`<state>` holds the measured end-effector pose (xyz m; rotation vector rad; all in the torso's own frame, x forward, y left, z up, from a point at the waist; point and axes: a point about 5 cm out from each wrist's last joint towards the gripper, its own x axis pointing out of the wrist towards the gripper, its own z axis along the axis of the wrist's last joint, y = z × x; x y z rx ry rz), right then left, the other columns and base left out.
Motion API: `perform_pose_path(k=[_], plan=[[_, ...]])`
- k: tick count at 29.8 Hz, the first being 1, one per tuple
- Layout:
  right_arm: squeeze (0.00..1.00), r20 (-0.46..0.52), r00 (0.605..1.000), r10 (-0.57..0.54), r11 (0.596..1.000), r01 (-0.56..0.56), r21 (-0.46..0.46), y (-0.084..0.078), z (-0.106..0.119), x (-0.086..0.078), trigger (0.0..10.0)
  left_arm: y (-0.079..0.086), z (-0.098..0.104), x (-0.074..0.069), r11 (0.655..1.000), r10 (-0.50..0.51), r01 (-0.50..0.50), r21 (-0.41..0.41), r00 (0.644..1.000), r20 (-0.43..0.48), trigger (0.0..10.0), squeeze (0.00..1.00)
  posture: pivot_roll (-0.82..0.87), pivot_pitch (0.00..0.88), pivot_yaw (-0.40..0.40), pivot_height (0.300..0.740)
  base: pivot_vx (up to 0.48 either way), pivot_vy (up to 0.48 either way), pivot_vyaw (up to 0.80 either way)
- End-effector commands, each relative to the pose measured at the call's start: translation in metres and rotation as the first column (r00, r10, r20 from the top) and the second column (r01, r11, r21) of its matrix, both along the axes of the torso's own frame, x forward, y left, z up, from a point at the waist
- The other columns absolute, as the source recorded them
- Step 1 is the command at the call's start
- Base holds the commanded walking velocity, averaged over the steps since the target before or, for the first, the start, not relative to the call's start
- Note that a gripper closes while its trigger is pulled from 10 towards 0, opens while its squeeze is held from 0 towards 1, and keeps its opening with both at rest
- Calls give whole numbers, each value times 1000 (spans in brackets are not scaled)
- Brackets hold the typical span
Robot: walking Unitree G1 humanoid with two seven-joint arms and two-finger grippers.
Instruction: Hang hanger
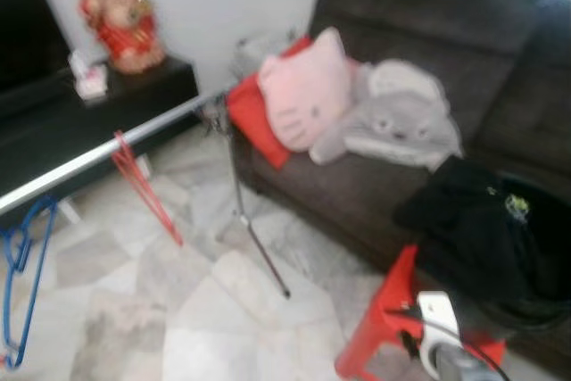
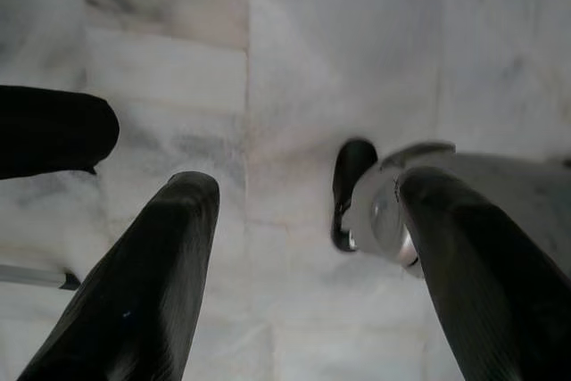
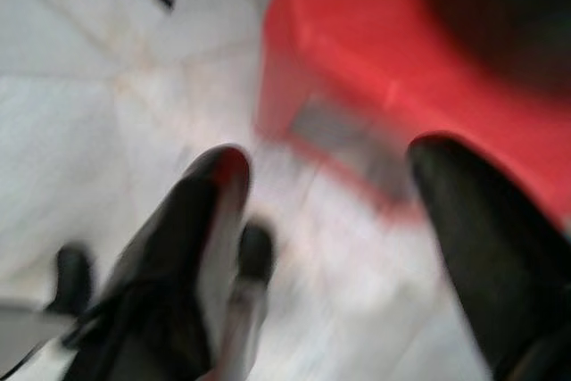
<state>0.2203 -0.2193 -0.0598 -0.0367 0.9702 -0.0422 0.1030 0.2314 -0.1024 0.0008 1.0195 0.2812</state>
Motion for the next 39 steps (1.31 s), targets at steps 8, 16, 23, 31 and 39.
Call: perform_pose_path(k=[8, 16, 23, 31, 39], plan=[[0, 4, 1000, -12, 1000, 12, -10, -6, 2, 0, 10000, -1, 0, 0, 1000, -4, 4, -9, 1000, -3, 10000, 0, -72, 0, 29, 740, 0, 0, -725], [0, 6, 1000, -10, 1000, 10, -8, -5, 2, 1, 10000, -1, 0, 1, 1000, -7, 7, -10, 1000, -1, 10000, 0, -70, 0, 30, 740, 0, 0, -725], [0, 6, 1000, -9, 1000, 9, -7, -5, 2, 1, 10000, 0, 0, 2, 999, -37, 37, 3, 999, -9, 10000, 0, -70, 0, 30, 740, 0, 0, -727], [0, 36, 999, -37, 999, 37, 12, -5, 3, 2, 10000, -1, 0, 1, 999, -45, 45, 5, 999, -10, 10000, 0, -71, 0, 29, 740, 0, -328, -268], [0, 21, 999, -28, 1000, 28, 2, -5, 2, 1, 10000, 0, 0, 2, 999, -50, 50, 4, 999, -9, 10000, 0, -73, 0, 30, 740, 0, -374, 0]])
